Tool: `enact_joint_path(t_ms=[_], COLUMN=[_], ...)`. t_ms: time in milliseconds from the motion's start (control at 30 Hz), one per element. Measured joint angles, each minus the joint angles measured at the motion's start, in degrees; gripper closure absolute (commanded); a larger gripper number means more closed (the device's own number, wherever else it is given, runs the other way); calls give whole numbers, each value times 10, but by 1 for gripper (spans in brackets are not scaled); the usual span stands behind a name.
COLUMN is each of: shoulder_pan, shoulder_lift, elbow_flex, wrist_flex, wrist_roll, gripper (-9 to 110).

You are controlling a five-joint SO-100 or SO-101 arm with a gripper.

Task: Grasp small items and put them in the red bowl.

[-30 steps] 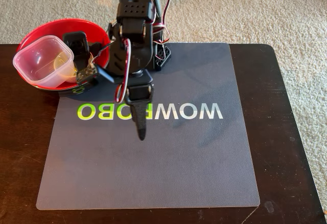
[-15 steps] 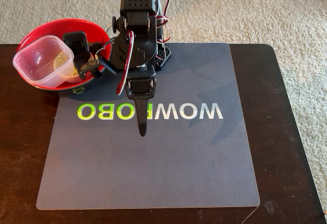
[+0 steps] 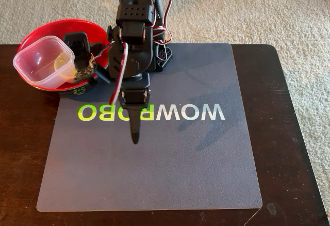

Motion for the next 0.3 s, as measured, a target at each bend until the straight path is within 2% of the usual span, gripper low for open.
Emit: enact_joint_path(t_ms=[300], shoulder_pan=[1], shoulder_lift=[0], elbow_flex=[0], wrist_flex=[0], wrist_roll=[0], gripper=[72])
